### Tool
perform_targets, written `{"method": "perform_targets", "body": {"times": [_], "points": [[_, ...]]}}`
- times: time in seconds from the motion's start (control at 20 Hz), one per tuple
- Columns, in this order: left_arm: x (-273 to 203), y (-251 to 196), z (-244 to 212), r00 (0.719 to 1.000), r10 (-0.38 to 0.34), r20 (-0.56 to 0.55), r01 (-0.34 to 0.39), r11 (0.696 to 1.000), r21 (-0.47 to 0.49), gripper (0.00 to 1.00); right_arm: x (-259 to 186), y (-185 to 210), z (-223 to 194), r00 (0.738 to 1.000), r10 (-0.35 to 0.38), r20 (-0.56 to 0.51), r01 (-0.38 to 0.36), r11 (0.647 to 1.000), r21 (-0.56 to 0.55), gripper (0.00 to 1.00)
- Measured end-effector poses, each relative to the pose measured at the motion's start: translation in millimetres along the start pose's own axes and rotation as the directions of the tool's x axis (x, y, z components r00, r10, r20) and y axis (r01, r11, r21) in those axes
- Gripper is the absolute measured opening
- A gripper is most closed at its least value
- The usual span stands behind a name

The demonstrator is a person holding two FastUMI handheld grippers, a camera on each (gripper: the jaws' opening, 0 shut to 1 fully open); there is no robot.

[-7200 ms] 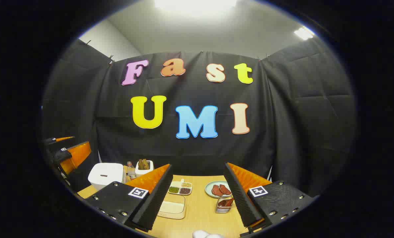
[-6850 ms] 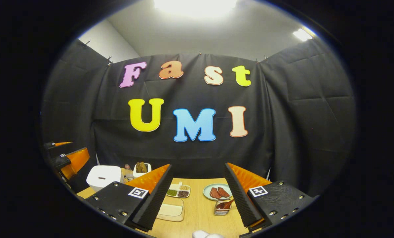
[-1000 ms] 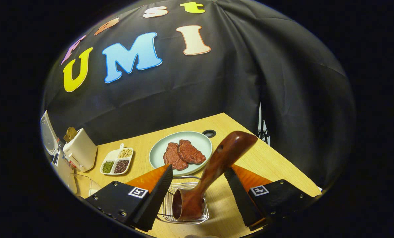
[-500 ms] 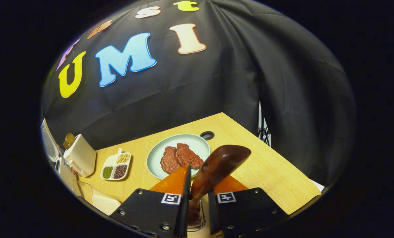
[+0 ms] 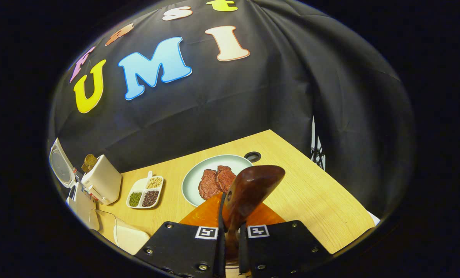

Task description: Close the left gripper, press the button to open the rice cooker; take a wooden spoon from the chopstick holder with the right hand, scoop a spoonful of rice and pour it into the rice cooker, then put the wooden spoon back into the chopstick holder.

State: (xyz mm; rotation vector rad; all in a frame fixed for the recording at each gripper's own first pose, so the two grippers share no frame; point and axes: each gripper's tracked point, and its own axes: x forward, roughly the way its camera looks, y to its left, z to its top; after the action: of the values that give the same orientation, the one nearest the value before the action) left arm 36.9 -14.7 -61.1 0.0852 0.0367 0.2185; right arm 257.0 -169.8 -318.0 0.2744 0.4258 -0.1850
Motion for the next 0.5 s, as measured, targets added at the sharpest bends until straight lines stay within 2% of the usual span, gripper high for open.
{"method": "perform_targets", "body": {"times": [0.05, 0.15, 0.25, 0.5], "points": [[1.3, 4.3, -0.8, 1.0, -0.002, 0.001, 0.002, 1.0, -0.002, 0.98, -4.4, 2.1, 5.7, 1.0, -0.001, 0.014, 0.001, 1.0, -0.015, 0.13], [2.7, 15.0, -4.9, 1.0, -0.005, -0.003, 0.005, 1.0, 0.002, 1.0, -17.8, 9.6, 27.2, 0.999, -0.001, 0.053, 0.002, 1.0, -0.03, 0.13], [4.0, 26.0, -8.8, 1.0, -0.009, -0.006, 0.009, 1.0, -0.007, 0.96, -34.3, 19.8, 51.8, 0.996, 0.003, 0.093, 0.002, 0.999, -0.049, 0.13], [5.4, 62.0, -14.3, 1.0, -0.011, 0.003, 0.011, 0.999, -0.043, 0.98, -85.8, 71.0, 115.3, 0.981, 0.047, 0.186, -0.036, 0.997, -0.066, 0.13]]}}
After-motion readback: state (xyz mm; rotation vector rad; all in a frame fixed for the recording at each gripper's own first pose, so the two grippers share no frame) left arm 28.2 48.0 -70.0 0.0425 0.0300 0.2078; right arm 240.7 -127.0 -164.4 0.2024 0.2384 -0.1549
